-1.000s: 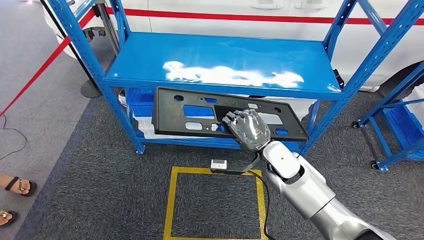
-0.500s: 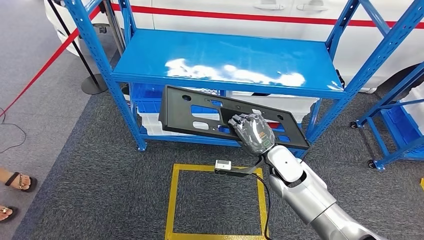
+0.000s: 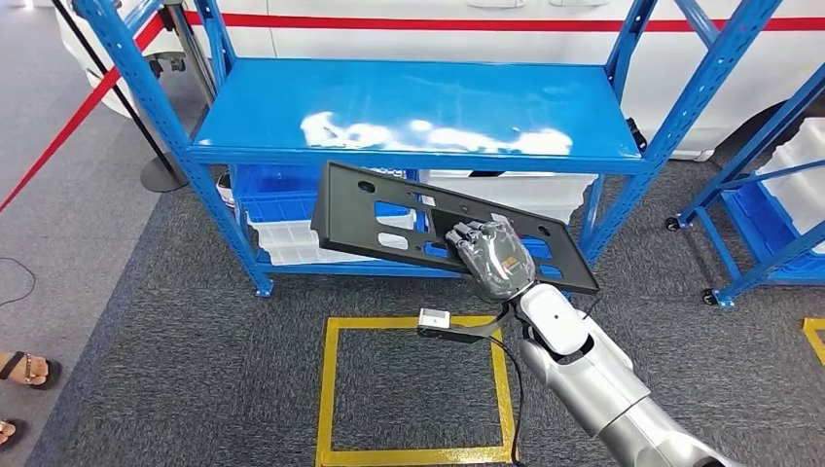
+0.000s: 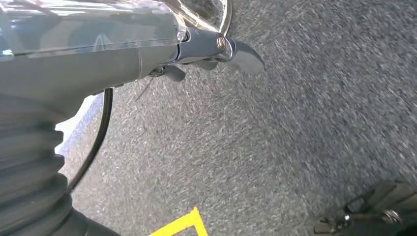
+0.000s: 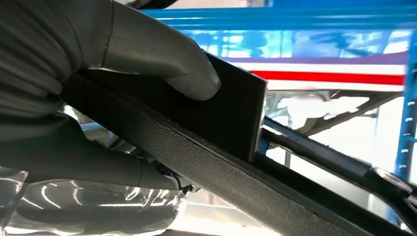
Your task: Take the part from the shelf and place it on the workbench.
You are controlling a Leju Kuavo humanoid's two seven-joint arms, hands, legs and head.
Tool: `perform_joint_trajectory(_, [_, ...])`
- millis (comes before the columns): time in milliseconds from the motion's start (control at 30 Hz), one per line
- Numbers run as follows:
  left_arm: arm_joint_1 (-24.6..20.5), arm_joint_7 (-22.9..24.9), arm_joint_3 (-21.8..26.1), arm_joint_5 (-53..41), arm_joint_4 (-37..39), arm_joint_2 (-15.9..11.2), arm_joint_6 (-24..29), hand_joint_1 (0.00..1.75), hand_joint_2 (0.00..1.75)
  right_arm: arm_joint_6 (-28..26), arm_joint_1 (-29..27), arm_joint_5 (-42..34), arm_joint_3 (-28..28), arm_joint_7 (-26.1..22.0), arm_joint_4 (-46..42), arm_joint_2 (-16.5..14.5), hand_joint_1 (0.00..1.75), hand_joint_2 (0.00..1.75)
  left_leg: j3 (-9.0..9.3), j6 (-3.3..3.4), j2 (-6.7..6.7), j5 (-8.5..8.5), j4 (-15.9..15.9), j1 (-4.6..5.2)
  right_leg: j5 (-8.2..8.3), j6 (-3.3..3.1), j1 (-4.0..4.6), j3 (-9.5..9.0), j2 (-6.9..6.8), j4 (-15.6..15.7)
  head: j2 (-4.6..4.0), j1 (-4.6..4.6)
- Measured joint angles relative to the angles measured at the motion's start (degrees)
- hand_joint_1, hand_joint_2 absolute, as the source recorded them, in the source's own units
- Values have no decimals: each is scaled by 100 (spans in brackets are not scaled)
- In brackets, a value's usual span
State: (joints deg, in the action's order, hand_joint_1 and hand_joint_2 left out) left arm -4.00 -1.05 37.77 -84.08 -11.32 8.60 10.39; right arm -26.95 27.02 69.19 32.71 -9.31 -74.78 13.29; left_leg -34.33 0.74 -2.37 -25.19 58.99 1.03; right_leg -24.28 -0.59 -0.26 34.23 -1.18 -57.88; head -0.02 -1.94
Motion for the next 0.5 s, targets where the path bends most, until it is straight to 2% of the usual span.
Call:
perform_joint_trajectory(67, [6, 3, 11, 16, 0, -3, -14, 0, 175, 8, 83, 1, -12, -12, 32, -30, 175, 175, -200, -84, 130, -311, 468, -36, 44, -44, -35, 8, 54, 35, 0, -1])
perform_joint_trajectory(133, [23, 2, 29, 26, 0, -3, -23, 0, 175, 15, 148, -3, -19, -27, 69, -44, 175, 175, -524, -140, 181, -684, 1227, -81, 67, -64, -41, 41, 129, 32, 0, -1])
perform_joint_trajectory(167, [34, 1, 37, 30, 0, -3, -27, 0, 175, 17, 161, -10, -24, -36, 90, -48, 175, 175, -625, -162, 184, -758, 1479, -103, 75, -60, -43, 53, 174, 28, 0, -1])
perform_joint_trajectory(200, [42, -2, 41, 33, 0, -4, -32, 0, 175, 16, 167, -20, -31, -47, 110, -49, 175, 175, -627, -179, 185, -720, 1525, -124, 83, -52, -46, 63, 223, 20, 0, -1])
perform_joint_trajectory(233, [46, -4, 43, 38, 0, -4, -37, 0, 175, 15, 168, -32, -41, -56, 127, -48, 175, 175, -513, -189, 192, -578, 1330, -145, 89, -41, -51, 68, 273, 8, 0, -1])
perform_joint_trajectory(300, [47, -8, 49, 42, 0, -6, -43, 0, 175, 3, 177, -55, -69, -67, 142, -47, 175, 175, -85, -189, 308, -229, 531, -180, 91, -8, -56, 81, 366, -25, 0, -1])
perform_joint_trajectory(333, [46, -9, 54, 41, 0, -7, -43, 0, 175, -5, 183, -63, -85, -69, 143, -43, 175, 175, 83, -175, 380, -127, 197, -189, 95, 21, -54, 98, 410, -43, 0, 0])
perform_joint_trajectory(367, [45, -10, 59, 39, 0, -7, -46, 0, 175, -15, 188, -71, -101, -72, 142, -36, 175, 175, 177, -155, 434, -89, 0, -187, 105, 57, -53, 120, 449, -54, 0, 1])
perform_joint_trajectory(400, [44, -10, 67, 38, 0, -8, -50, 0, 175, -23, 188, -78, -113, -75, 141, -24, 175, 175, 199, -129, 457, -103, -63, -177, 121, 96, -54, 143, 486, -55, 0, 1])
perform_joint_trajectory(433, [43, -9, 74, 38, 0, -8, -54, 0, 175, -28, 183, -84, -122, -78, 140, -4, 175, 175, 193, -95, 416, -83, -73, -166, 142, 137, -60, 158, 523, -46, 0, 1])
perform_joint_trajectory(467, [40, -8, 81, 39, 0, -6, -58, 0, 175, -32, 172, -89, -131, -82, 137, 19, 175, 175, 195, -56, 374, -58, -94, -169, 150, 170, -67, 170, 531, -46, 0, 1])
perform_joint_trajectory(500, [36, -7, 86, 41, 0, -4, -60, 0, 175, -35, 161, -92, -140, -86, 129, 43, 175, 175, 200, -14, 331, -33, -121, -175, 117, 198, -71, 194, 483, -86, 0, 1])
